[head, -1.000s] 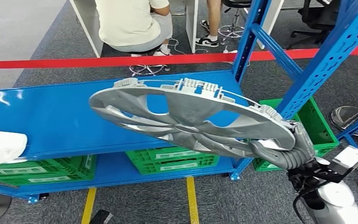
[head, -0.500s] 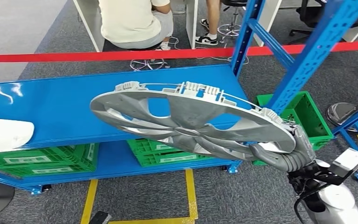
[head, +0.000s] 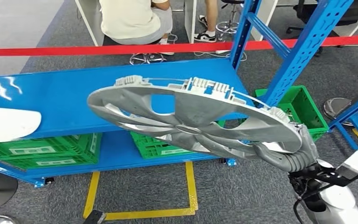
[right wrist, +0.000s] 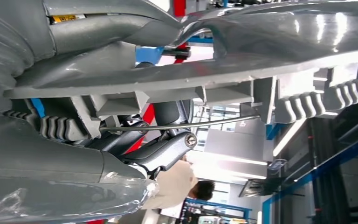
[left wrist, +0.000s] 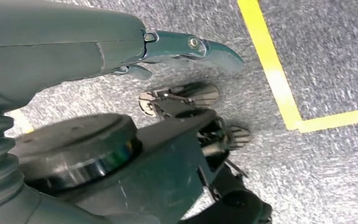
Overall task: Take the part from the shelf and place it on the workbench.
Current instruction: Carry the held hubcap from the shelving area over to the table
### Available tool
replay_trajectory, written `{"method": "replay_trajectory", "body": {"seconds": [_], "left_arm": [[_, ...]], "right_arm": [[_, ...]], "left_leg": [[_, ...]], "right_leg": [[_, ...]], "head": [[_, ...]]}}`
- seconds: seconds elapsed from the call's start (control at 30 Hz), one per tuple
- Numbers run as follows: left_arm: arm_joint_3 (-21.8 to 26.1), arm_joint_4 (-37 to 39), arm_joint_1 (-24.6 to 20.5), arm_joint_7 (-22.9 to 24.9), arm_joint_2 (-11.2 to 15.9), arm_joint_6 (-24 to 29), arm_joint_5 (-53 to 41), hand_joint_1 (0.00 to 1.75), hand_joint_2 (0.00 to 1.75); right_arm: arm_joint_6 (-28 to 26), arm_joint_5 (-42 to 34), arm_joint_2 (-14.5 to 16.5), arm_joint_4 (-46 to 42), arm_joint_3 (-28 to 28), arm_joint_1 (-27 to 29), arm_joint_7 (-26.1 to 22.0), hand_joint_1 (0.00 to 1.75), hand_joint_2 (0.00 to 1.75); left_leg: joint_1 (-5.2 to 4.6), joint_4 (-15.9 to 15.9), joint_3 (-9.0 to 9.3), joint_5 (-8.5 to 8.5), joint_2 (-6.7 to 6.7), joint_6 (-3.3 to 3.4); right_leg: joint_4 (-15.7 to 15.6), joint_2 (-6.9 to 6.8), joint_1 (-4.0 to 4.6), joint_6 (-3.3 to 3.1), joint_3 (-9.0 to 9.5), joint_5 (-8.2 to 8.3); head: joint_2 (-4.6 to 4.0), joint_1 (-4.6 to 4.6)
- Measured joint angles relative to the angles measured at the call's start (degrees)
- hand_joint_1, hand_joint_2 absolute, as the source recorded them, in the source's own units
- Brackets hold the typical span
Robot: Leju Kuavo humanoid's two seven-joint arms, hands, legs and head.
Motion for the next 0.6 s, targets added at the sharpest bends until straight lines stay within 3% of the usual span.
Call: {"method": "replay_trajectory", "body": {"seconds": [0.07,0.1,0.17,0.2,0.23,0.27,0.3,0.37,0.4,0.43,0.53,0.6], "left_arm": [[0.0,0.0,0.0,-0.1,0.1,0.1,-0.1,0.0,1.75],[0.0,0.0,0.0,-0.2,0.1,0.2,-0.1,0.0,1.75],[0.0,0.0,0.0,-0.2,0.2,0.2,-0.2,0.0,1.75],[0.0,0.0,0.1,-0.2,0.2,0.2,-0.3,0.0,1.75],[0.0,0.0,0.1,-0.2,0.3,0.2,-0.4,0.0,1.75],[0.0,0.0,0.2,-0.1,0.3,0.2,-0.5,0.0,1.75],[0.0,0.0,0.2,-0.1,0.3,0.1,-0.6,0.0,1.75],[0.0,0.0,0.3,0.0,0.3,0.1,-0.7,0.0,1.75],[0.0,0.0,0.3,0.0,0.4,0.1,-0.7,0.0,1.75],[0.0,0.0,0.3,0.1,0.4,0.1,-0.8,0.0,1.75],[-0.1,0.0,0.4,0.6,0.4,-0.1,-1.1,0.0,1.75],[-0.1,0.1,0.5,0.9,0.5,-0.1,-1.2,0.0,1.75]], "right_arm": [[-0.1,-0.1,0.0,-0.4,-0.4,0.4,-0.1,1.75,1.75],[-0.1,-0.2,0.0,-0.6,-0.5,0.6,-0.1,1.75,1.75],[-0.4,-0.2,0.0,-0.9,-0.9,1.2,-0.2,1.75,1.75],[-0.5,-0.2,0.0,-1.0,-1.0,1.6,-0.2,1.75,1.75],[-0.6,-0.2,0.0,-1.0,-1.2,2.0,-0.3,1.75,1.75],[-0.7,-0.2,0.0,-1.1,-1.5,2.5,-0.4,1.75,1.75],[-0.8,-0.2,0.0,-1.1,-1.7,2.8,-0.5,1.75,1.75],[-1.0,-0.2,0.0,-1.3,-2.1,3.3,-1.0,1.75,1.75],[-1.0,-0.3,0.0,-1.4,-2.2,3.4,-1.3,1.75,1.75],[-1.1,-0.3,0.0,-1.6,-2.4,3.6,-1.7,1.75,1.75],[-1.2,-0.5,0.0,-1.7,-3.0,4.3,-2.6,1.75,1.75],[-1.3,-0.6,0.0,-1.7,-3.2,4.7,-3.1,1.75,1.75]], "left_leg": [[0.12,-0.2,-0.4,0.59,0.15,0.91],[0.21,-0.3,-0.7,0.96,0.22,1.32],[0.18,-0.3,-1.49,1.6,0.26,1.73],[0.12,-0.2,-1.91,1.92,0.27,1.79],[0.06,-0.2,-2.31,2.23,0.27,1.81],[0.01,-0.2,-2.65,2.52,0.27,1.78],[-0.04,-0.2,-2.91,2.78,0.26,1.71],[-0.16,-0.2,-3.27,3.24,0.26,1.39],[-0.2,-0.1,-3.45,3.46,0.27,1.14],[-0.21,-0.1,-3.62,3.71,0.28,0.83],[-0.06,0.0,-4.05,4.17,0.27,-0.2],[0.02,2.4,-5.15,2.02,0.25,-0.92]], "right_leg": [[1.1,-0.01,-0.09,0.56,-0.79,-1.0],[3.3,-0.03,-0.12,0.8,-1.78,-2.68],[10.9,-0.07,-0.12,1.15,-4.62,-7.31],[14.5,-0.07,-0.11,1.26,-5.78,-9.04],[16.3,-0.07,-0.09,1.26,-6.06,-9.74],[15.7,-0.07,-0.08,1.18,-5.09,-9.35],[12.8,-0.07,-0.07,1.01,-2.94,-8.1],[4.0,-0.11,0.1,0.45,2.64,-5.68],[0.9,-0.11,0.22,0.17,4.48,-5.07],[-0.6,-0.1,0.39,-0.11,5.36,-4.91],[-1.0,-0.06,0.53,-1.03,5.09,-4.16],[-1.4,-0.2,0.2,-1.7,4.68,-3.38]], "head": [[-0.01,0.08],[-0.01,0.13],[-0.01,0.27],[-0.01,0.27],[-0.01,0.27],[-0.01,0.27],[-0.01,0.26],[-0.01,0.24],[-0.01,0.23],[-0.01,0.21],[-0.01,0.2],[-0.01,0.1]]}}
